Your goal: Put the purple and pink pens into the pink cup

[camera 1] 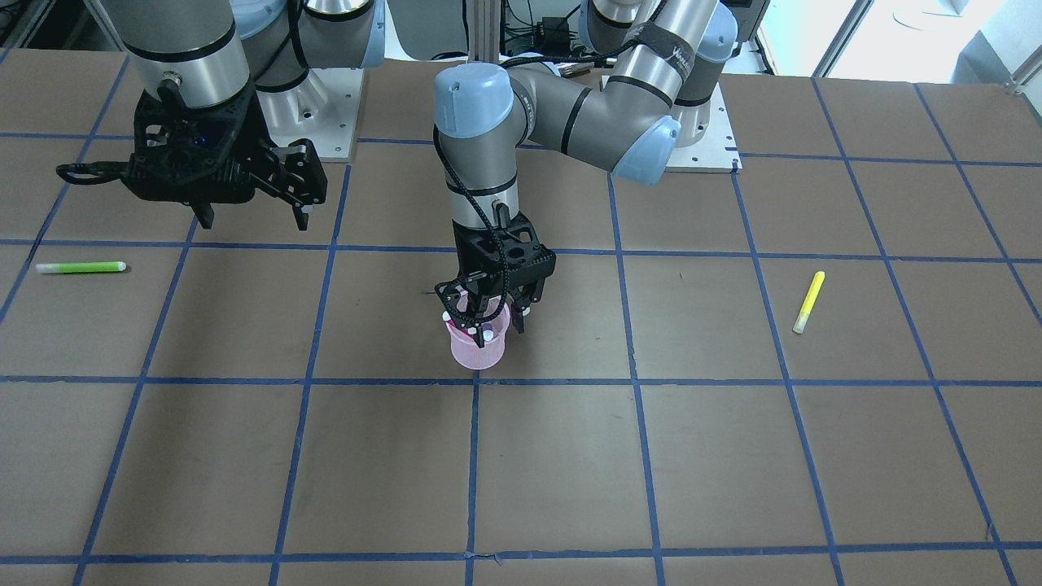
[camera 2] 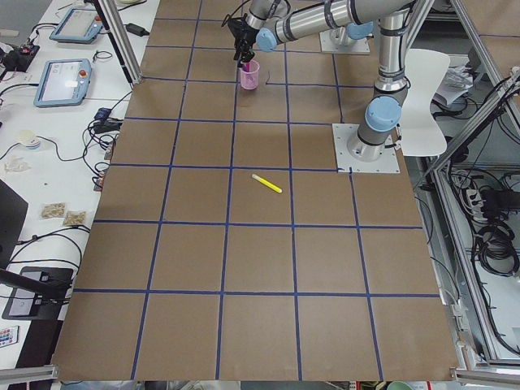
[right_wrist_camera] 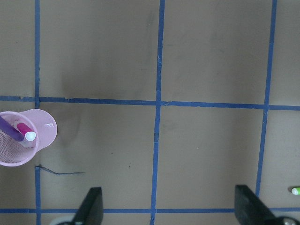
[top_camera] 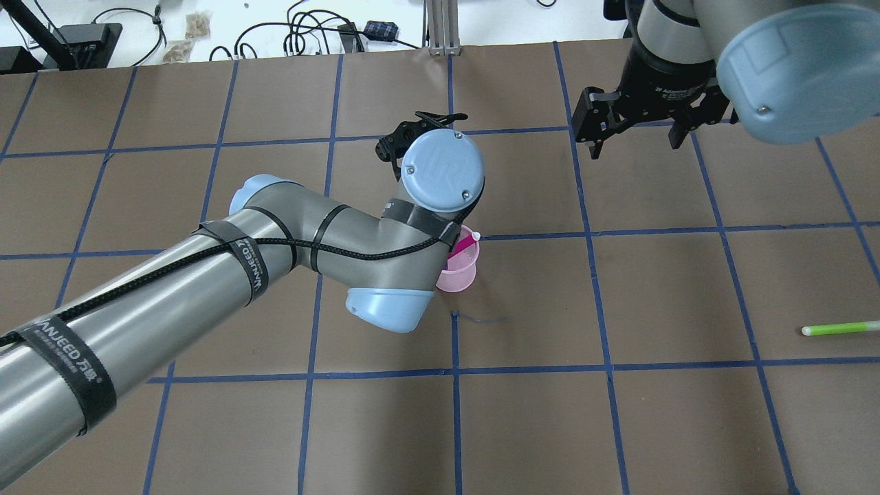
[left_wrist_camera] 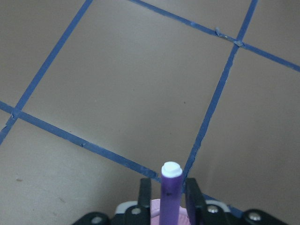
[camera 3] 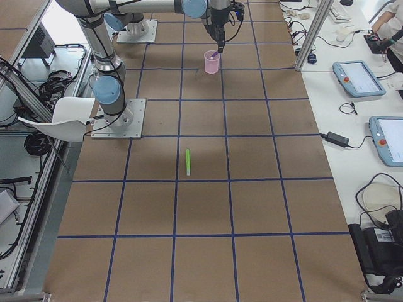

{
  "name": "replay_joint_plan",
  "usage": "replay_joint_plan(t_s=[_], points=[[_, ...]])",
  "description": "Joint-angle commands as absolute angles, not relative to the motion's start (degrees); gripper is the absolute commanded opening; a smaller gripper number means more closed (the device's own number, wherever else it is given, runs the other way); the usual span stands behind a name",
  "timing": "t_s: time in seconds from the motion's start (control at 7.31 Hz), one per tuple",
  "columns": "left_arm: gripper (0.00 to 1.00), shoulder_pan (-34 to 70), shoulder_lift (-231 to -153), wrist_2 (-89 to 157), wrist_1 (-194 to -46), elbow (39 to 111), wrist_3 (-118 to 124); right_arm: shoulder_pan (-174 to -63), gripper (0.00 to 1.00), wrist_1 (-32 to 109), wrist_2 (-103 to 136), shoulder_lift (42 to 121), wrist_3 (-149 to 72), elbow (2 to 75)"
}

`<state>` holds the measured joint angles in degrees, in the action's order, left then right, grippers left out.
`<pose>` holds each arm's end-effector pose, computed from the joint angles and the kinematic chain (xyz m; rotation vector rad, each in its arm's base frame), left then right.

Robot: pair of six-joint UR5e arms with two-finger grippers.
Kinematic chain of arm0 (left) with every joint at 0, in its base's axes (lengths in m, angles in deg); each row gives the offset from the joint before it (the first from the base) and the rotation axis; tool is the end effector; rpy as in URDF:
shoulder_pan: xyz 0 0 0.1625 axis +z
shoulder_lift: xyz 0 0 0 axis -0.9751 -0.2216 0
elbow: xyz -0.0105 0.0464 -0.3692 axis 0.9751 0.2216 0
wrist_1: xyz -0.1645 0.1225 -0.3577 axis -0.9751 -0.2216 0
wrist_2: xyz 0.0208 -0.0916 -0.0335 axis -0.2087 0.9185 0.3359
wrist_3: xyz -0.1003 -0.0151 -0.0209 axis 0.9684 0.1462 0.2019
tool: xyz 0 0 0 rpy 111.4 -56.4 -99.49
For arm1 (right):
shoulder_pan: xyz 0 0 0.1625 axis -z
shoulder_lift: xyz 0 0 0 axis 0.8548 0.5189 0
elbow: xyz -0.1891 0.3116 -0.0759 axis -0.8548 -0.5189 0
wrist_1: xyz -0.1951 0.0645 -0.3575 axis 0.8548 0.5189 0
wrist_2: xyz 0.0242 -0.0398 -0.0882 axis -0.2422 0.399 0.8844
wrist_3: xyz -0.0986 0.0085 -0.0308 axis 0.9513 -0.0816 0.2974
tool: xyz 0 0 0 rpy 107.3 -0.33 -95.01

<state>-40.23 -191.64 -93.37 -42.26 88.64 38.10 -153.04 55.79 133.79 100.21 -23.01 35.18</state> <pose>-0.3561 -0.4581 0.2329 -0.6572 2.9842 -0.6383 0.1632 -0.4943 0.4275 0.0796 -3.0685 0.0857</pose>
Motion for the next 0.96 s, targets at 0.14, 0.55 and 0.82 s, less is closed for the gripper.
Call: replay_joint_plan(t_s=[0.14, 0.55, 0.82], points=[[1.0, -40.05, -190.33, -93.44, -43.64, 87.95, 37.19, -153.05, 1.0, 55.76, 133.79, 100.18, -22.94, 35.21], [1.0, -32.09, -188.74, -82.26, -47.78, 84.88, 27.07, -153.05, 1.0, 55.67, 133.88, 100.27, -23.03, 35.3], [1.0, -25.23, -185.94, -78.15, -55.63, 83.12, 4.21, -153.05, 1.0, 55.67, 133.88, 100.27, -23.03, 35.3]])
